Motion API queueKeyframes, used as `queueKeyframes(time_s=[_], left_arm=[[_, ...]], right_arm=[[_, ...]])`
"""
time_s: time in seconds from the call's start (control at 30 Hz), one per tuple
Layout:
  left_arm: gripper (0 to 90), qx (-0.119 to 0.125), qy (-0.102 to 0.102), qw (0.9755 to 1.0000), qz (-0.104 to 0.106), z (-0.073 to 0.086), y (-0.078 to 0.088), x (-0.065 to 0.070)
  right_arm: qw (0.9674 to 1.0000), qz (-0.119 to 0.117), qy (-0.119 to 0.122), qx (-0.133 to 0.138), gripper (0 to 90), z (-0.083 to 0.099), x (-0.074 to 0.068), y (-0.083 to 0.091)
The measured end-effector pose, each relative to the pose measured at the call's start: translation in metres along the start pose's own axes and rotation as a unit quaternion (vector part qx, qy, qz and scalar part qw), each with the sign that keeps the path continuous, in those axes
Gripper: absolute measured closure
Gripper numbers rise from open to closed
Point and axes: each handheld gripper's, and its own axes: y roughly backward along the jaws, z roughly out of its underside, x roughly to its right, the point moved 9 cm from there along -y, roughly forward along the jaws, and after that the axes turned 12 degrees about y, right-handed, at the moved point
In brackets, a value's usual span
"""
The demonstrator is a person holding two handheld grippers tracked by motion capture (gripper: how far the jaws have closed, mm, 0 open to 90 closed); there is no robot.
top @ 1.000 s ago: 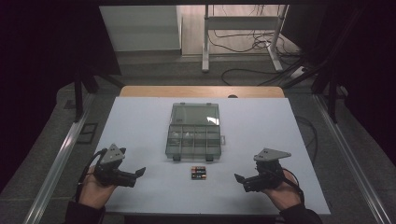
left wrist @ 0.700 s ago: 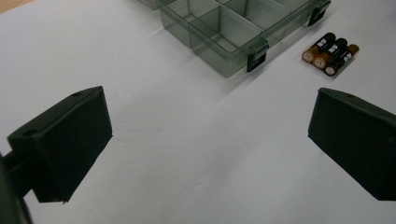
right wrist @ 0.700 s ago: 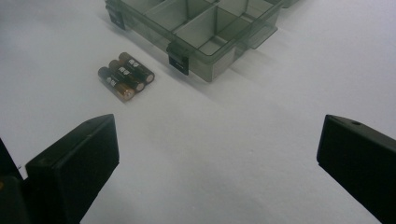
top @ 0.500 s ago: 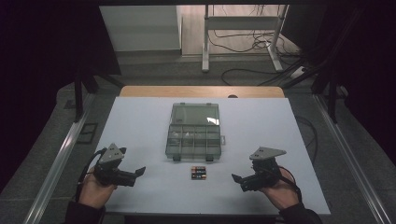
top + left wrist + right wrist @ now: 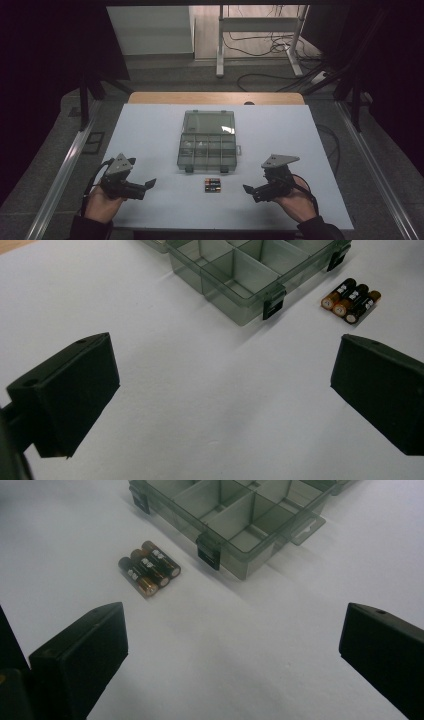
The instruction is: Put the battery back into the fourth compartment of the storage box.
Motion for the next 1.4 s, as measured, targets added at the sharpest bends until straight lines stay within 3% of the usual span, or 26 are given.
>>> queueKeyframes(time_s=[0.83, 1.23, 1.4], left_arm=[[0.0, -0.001, 0.001, 0.9999, -0.010, -0.001, 0.001, 0.000], [0.0, -0.007, 0.001, 0.9999, -0.013, 0.001, 0.001, -0.001], [0.0, -0.011, -0.001, 0.9998, -0.014, 0.001, 0.000, -0.001]], right_arm=[[0.9995, -0.009, -0.015, -0.027, 0.0, -0.019, 0.005, -0.022], [0.9985, -0.021, -0.004, -0.051, 0.0, -0.028, 0.001, -0.037], [0.9980, -0.024, 0.008, -0.058, 8.1, -0.031, -0.002, -0.041]])
